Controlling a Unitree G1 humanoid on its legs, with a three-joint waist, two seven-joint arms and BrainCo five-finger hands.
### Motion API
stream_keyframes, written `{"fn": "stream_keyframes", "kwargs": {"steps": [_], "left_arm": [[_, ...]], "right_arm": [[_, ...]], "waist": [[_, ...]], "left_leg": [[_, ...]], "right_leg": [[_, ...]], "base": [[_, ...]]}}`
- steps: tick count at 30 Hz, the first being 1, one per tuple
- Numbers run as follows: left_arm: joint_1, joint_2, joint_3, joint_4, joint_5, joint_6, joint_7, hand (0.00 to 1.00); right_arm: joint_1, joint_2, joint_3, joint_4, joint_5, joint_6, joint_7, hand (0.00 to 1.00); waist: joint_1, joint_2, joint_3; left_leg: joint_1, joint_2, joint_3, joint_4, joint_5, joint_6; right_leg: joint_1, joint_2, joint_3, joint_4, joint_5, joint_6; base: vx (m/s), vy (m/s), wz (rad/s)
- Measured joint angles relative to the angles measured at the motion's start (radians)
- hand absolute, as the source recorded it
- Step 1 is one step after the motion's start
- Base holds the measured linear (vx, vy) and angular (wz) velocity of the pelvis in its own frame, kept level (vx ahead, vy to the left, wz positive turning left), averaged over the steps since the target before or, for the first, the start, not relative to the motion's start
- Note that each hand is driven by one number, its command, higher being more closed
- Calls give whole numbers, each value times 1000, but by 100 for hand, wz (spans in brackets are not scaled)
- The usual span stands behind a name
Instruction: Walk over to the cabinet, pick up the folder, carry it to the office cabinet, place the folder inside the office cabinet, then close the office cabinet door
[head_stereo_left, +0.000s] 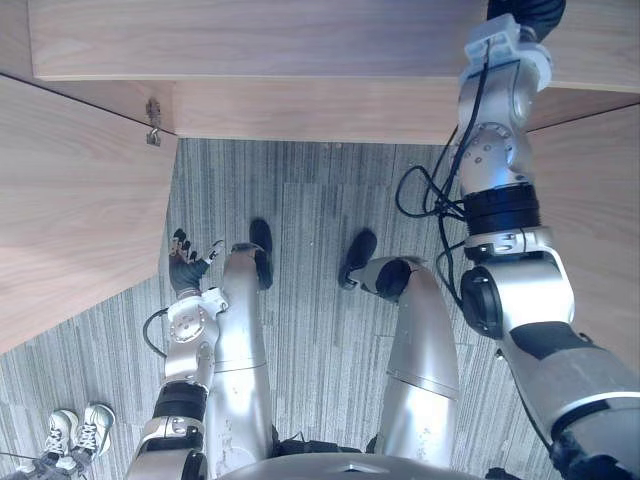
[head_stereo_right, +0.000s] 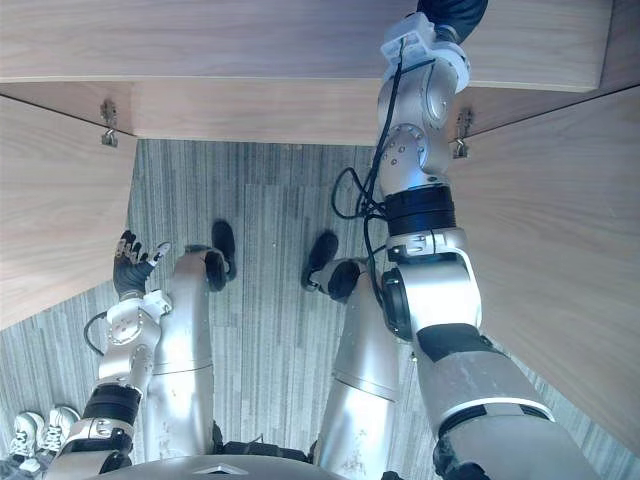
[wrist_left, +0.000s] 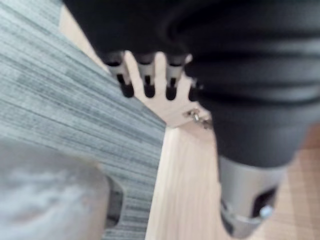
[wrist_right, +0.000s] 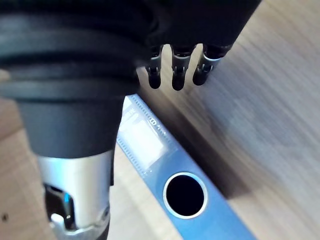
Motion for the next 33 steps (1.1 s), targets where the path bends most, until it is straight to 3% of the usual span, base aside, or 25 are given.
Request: {"fn": "stream_keyframes", "kwargs": {"steps": [3,10,27,33], "left_arm": [[12,14,5,1,3,0,-3,0],[44,32,7,10,21,0,-18,0],[44,36,9,32,21,-1,-59,0],[43,35,13,34,22,-1,-60,0]], "right_arm": [[10,-100,70,-3,-180,48,39,0],[128,-208,83,-85,-334,72,101,0],[255,-309,121,-124,-334,72,217,0],[349,-308,119,-187,-375,72,216,0]], "waist": [[-10,-20,-10],[-16,-58,-31],[-3,-63,-34],[-3,-63,-34]], "left_leg": [[7,8,7,-21,6,5],[47,13,15,-56,7,6],[60,18,23,-65,4,17],[62,20,24,-65,3,18]], "right_leg": [[6,10,-1,-30,15,-1],[53,20,-3,-81,28,5],[71,26,-4,-106,36,9],[73,27,-4,-109,37,10]], "base": [[-23,38,-11],[-5,20,-2],[-3,8,0],[-11,5,0]]}}
